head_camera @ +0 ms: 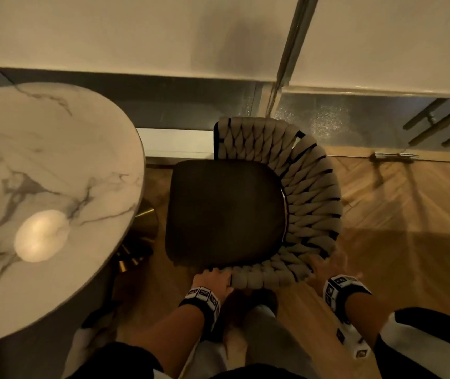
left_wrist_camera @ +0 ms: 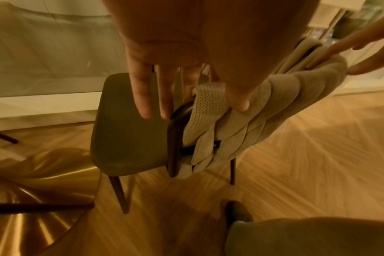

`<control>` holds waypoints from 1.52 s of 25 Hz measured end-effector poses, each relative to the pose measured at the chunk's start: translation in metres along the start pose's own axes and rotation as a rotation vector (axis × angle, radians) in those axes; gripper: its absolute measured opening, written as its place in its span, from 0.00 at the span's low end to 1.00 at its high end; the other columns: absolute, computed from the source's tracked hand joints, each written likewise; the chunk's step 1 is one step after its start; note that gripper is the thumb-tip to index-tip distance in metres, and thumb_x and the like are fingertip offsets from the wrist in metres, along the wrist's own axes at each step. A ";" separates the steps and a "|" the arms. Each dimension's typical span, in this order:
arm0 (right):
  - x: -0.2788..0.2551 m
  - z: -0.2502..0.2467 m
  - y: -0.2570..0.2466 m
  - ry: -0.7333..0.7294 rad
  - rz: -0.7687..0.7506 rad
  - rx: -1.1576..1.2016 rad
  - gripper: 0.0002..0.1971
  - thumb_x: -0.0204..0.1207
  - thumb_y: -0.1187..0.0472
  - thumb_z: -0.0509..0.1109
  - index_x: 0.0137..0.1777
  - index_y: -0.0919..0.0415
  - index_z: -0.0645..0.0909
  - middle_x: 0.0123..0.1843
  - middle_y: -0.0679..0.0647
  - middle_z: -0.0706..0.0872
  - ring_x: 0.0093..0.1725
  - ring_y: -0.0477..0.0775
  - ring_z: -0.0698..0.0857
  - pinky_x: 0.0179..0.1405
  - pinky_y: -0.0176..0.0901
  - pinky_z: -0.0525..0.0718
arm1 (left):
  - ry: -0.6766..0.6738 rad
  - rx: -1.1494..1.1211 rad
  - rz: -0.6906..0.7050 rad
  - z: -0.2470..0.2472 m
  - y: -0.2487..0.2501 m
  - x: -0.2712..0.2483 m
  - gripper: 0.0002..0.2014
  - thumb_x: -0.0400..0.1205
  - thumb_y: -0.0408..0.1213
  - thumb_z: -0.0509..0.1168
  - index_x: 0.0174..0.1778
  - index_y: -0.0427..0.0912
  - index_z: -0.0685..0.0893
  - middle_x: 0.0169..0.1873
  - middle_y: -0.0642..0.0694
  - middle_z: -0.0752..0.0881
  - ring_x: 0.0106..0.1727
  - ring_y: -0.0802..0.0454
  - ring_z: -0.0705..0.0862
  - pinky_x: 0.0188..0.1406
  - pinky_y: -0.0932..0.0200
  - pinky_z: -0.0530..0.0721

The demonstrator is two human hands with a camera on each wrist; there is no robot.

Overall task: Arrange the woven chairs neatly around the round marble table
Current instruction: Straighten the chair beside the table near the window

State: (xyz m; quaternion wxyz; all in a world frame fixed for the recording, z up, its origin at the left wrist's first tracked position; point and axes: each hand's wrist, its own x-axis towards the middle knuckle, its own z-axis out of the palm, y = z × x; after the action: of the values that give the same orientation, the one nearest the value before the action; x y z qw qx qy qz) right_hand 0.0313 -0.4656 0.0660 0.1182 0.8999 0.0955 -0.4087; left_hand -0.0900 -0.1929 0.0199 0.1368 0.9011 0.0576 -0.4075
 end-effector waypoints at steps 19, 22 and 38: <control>0.119 0.017 -0.074 -0.113 -0.092 0.239 0.36 0.67 0.29 0.63 0.75 0.25 0.55 0.86 0.56 0.61 0.81 0.70 0.62 0.79 0.72 0.65 | 0.065 -0.086 -0.178 -0.065 -0.112 0.028 0.23 0.83 0.54 0.61 0.75 0.59 0.68 0.74 0.45 0.76 0.74 0.39 0.74 0.68 0.37 0.77; 0.107 0.009 -0.087 -0.090 -0.118 0.168 0.32 0.72 0.32 0.63 0.76 0.29 0.60 0.86 0.53 0.64 0.81 0.69 0.63 0.80 0.69 0.63 | 0.083 -0.117 -0.200 -0.059 -0.120 0.025 0.24 0.83 0.53 0.62 0.76 0.60 0.68 0.75 0.46 0.75 0.75 0.39 0.72 0.69 0.35 0.75; 0.084 0.000 -0.113 -0.106 -0.082 0.124 0.20 0.76 0.37 0.64 0.68 0.33 0.69 0.83 0.65 0.55 0.78 0.79 0.53 0.75 0.75 0.63 | 0.157 -0.239 -0.307 -0.034 -0.128 0.004 0.22 0.84 0.51 0.61 0.75 0.62 0.68 0.76 0.49 0.74 0.75 0.40 0.72 0.70 0.36 0.72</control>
State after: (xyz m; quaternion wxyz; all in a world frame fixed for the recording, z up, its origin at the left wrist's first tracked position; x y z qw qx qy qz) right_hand 0.0551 -0.3512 -0.0130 0.0502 0.8781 0.1002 -0.4651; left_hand -0.0901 -0.0603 0.0125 0.1742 0.8881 0.2526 -0.3424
